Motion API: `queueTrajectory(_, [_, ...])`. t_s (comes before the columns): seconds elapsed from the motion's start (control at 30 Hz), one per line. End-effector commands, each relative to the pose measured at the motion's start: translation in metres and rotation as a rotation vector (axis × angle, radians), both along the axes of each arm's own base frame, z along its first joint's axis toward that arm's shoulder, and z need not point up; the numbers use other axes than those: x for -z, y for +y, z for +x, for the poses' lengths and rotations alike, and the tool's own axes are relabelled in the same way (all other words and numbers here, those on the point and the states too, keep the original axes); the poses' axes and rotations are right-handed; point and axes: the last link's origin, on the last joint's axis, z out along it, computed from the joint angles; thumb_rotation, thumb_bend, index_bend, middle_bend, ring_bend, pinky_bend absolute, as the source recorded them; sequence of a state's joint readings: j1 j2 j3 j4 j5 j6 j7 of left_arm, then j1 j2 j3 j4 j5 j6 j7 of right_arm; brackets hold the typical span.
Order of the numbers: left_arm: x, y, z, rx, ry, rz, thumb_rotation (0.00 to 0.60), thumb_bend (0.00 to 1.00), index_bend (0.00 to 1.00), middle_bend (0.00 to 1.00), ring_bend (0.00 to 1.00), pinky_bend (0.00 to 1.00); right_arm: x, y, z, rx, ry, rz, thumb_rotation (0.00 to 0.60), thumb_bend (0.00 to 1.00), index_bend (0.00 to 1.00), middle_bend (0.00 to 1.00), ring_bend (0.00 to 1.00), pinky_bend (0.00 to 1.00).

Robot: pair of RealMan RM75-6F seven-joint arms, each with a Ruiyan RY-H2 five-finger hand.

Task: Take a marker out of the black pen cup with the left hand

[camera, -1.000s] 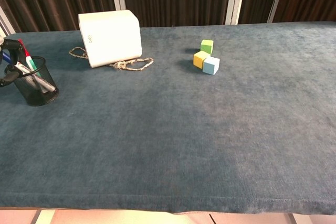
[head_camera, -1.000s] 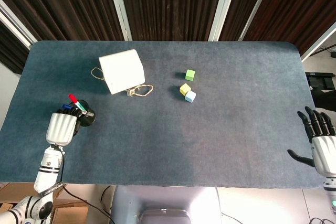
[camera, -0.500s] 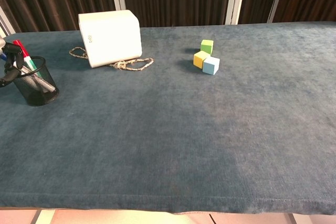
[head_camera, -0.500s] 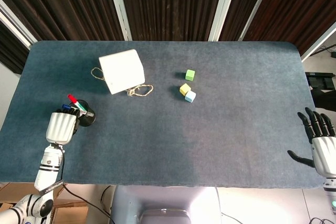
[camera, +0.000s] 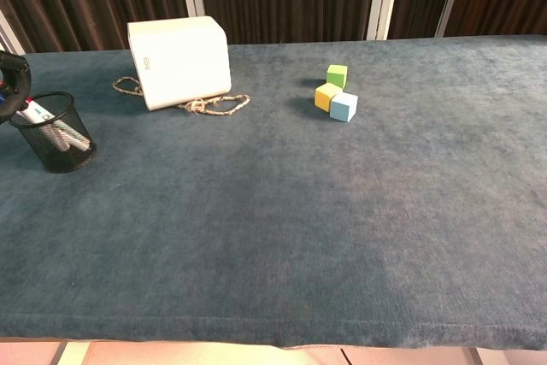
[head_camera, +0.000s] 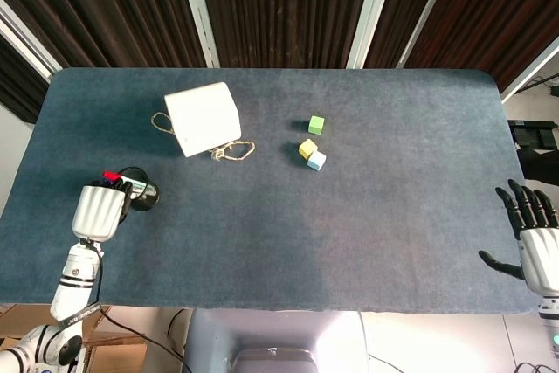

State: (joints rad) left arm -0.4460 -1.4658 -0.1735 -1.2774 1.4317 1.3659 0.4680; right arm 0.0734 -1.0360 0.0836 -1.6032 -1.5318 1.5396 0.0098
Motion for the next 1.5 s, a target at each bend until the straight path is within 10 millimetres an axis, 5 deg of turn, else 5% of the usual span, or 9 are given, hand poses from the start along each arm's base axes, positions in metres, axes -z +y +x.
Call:
queueTrajectory(0.03, [-0.007,-0.003,0.002,0.012,0.003,0.011,0.6,0.52,0.62,0.73,0.7,0.71,0.0,0.0,0.0,0.0,0.0,0.0,0.6,0.13,0.01,0.09,0.0,0.14])
queueTrajectory(0.17, [-0.028,-0.013,0.015,0.06,-0.019,0.071,0.6,0.52,0.62,0.74,0.7,0.72,0.0,0.0,0.0,-0.001,0.0,-0.001,0.6,0.13,0.01,0.09,0.0,0.14])
queueTrajectory(0.37, [-0.032,-0.001,0.084,0.234,-0.141,0.131,0.6,0.52,0.62,0.74,0.71,0.73,0.0,-0.003,0.004,-0.021,0.001,-0.001,0.6,0.13,0.01,0.09,0.0,0.14])
queueTrajectory(0.67, [0.039,0.041,0.145,0.283,-0.11,-0.019,0.6,0.51,0.62,0.74,0.69,0.74,0.0,-0.002,-0.001,-0.003,0.001,0.005,0.6,0.13,0.01,0.09,0.0,0.14])
queueTrajectory(1.0, [0.113,0.058,0.158,0.188,-0.105,-0.026,0.6,0.49,0.56,0.7,0.65,0.74,0.0,0.0,-0.004,0.007,0.003,0.004,0.6,0.13,0.01,0.09,0.0,0.14])
queueTrajectory(1.1, [0.123,0.059,0.156,0.138,-0.105,-0.037,0.6,0.44,0.42,0.58,0.55,0.68,-0.001,0.0,-0.005,0.013,0.004,0.001,0.6,0.13,0.01,0.09,0.0,0.14])
queueTrajectory(1.27, [0.12,0.053,0.156,0.05,-0.175,-0.121,0.6,0.3,0.02,0.17,0.15,0.28,-0.002,0.001,-0.007,0.017,0.001,-0.005,0.6,0.13,0.01,0.09,0.0,0.14])
queueTrajectory(1.33, [0.111,0.049,0.157,0.04,-0.227,-0.141,0.6,0.29,0.0,0.07,0.05,0.2,-0.002,0.001,-0.007,0.018,0.0,-0.007,0.6,0.13,0.01,0.09,0.0,0.14])
queueTrajectory(1.5, [0.073,0.03,0.15,0.016,-0.292,-0.195,0.6,0.29,0.0,0.04,0.02,0.14,-0.002,0.002,-0.008,0.02,0.0,-0.005,0.6,0.13,0.01,0.09,0.0,0.14])
